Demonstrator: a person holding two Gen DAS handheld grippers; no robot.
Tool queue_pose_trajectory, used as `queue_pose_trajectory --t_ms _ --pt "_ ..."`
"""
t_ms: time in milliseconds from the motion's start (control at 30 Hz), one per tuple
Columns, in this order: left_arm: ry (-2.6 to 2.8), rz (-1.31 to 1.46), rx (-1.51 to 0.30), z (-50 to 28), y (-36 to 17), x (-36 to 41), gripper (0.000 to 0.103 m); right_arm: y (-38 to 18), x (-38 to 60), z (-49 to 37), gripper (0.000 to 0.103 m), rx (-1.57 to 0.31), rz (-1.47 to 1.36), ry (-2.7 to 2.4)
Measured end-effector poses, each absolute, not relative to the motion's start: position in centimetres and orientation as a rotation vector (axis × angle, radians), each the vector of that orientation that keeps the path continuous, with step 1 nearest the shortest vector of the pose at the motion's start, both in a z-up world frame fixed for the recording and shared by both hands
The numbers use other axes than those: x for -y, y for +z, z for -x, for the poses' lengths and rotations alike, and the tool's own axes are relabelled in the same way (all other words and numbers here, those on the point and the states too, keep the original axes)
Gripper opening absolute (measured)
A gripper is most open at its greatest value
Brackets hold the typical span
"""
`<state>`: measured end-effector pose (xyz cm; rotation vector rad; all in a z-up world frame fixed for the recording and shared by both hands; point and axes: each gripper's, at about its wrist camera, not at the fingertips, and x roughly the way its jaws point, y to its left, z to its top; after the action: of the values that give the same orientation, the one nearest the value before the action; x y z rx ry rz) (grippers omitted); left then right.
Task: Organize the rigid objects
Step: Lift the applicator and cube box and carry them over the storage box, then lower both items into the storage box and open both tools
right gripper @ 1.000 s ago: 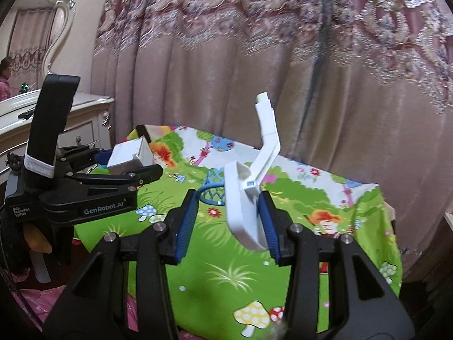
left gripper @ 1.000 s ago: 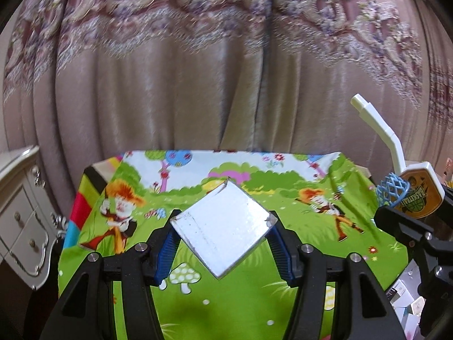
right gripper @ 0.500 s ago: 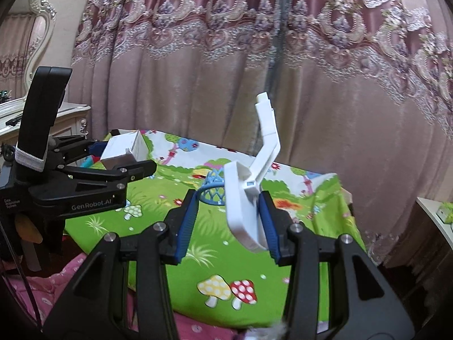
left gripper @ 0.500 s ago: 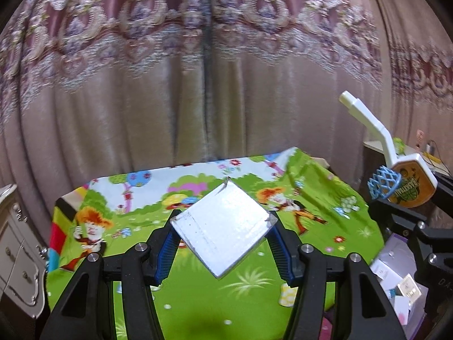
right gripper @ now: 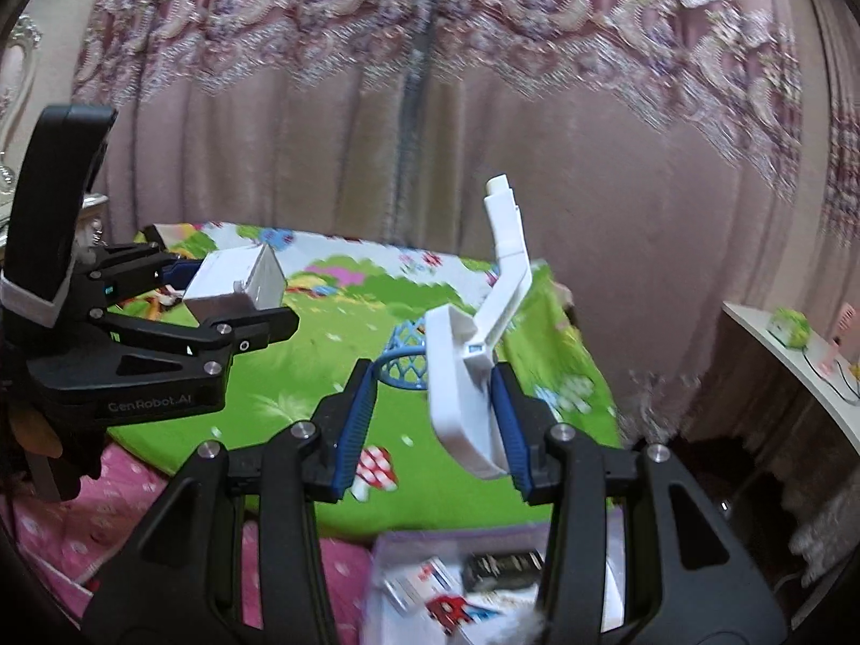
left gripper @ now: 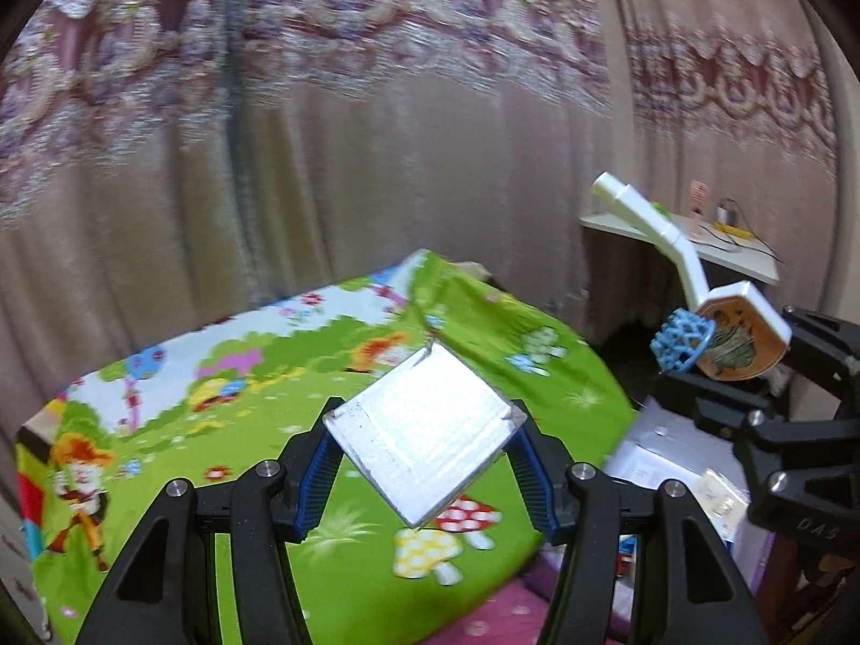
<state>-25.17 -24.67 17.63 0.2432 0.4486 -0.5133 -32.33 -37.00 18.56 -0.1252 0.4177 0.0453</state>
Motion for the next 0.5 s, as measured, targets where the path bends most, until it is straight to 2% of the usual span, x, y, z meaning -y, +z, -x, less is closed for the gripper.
queue_pose_trajectory --t_ms 500 --pt "-0.748 -0.331 -0.621 26.3 12.1 35.1 0.059 14.6 45.6 36.9 0.048 -0.585 0.028 -0.16"
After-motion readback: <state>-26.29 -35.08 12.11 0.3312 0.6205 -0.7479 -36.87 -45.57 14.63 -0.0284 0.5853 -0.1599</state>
